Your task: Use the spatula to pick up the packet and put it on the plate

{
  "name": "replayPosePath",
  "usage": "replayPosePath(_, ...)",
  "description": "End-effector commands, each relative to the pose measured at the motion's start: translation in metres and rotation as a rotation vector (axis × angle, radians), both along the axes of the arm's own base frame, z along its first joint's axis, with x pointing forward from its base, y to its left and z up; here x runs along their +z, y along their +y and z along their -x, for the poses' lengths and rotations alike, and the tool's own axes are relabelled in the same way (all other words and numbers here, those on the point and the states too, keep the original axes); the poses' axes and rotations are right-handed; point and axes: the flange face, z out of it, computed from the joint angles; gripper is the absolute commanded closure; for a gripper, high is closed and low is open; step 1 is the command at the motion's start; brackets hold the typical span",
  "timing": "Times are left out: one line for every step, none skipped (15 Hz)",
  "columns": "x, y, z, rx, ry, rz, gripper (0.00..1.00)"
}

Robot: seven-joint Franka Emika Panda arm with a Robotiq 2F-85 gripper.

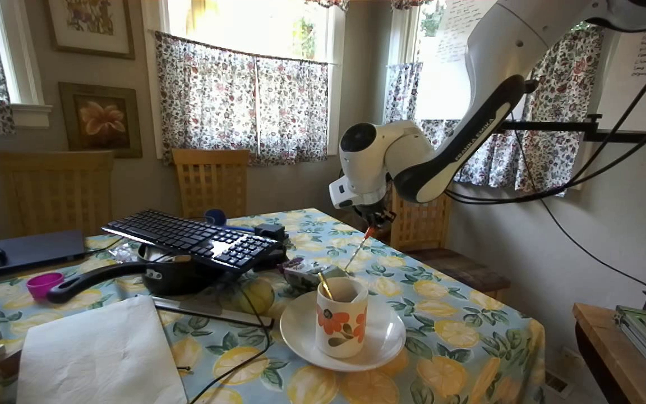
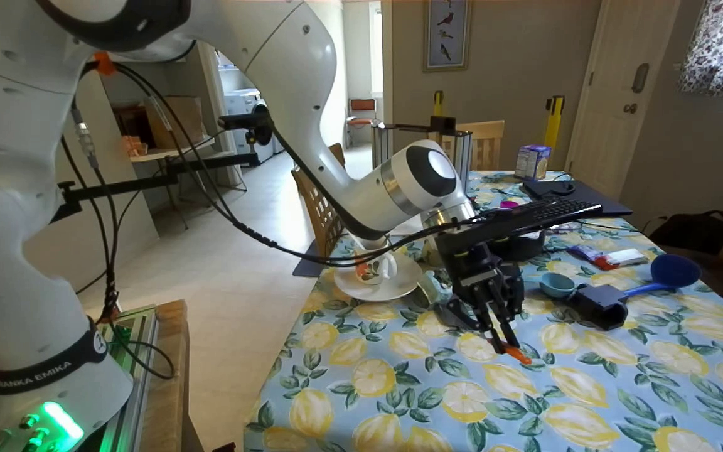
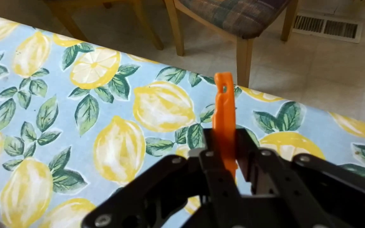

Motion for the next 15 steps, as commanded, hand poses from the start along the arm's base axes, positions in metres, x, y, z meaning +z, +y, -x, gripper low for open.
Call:
replayPosePath(-0.005,0.007,-0.007,-0.005,0.005,0.004,0.95)
replayPosePath(-0.005,0.01,-0.007,-0.012,-0.001,-0.001,0.95)
replayPosePath(-0.004,0.013,-0.007,-0.02,-0.009,-0.001,0.95)
replayPosePath(-0.003,0.016,-0.008,-0.028,-0.02,0.003,0.95)
replayPosePath(-0.003,0.019,-0.008,-0.031,-0.028,0.002,0.95)
replayPosePath(-0.003,0.022,-0.009,-0.038,-0.039,0.007,0.95)
replayPosePath(-0.002,0.026,-0.01,-0.047,-0.052,0.009,0.95)
replayPosePath(-0.003,0.03,-0.011,-0.058,-0.063,0.011,0.95)
replayPosePath(-0.003,0.035,-0.012,-0.068,-0.075,0.014,0.95)
replayPosePath(-0.004,0.039,-0.013,-0.067,-0.073,0.016,0.95)
replayPosePath(-0.004,0.044,-0.014,-0.067,-0.075,0.018,0.95)
replayPosePath(-0.005,0.048,-0.015,-0.063,-0.079,0.023,0.95)
replayPosePath(-0.005,0.052,-0.016,-0.058,-0.079,0.021,0.95)
replayPosePath(-0.006,0.056,-0.016,-0.054,-0.082,0.022,0.95)
replayPosePath(-0.006,0.06,-0.017,-0.049,-0.086,0.02,0.95)
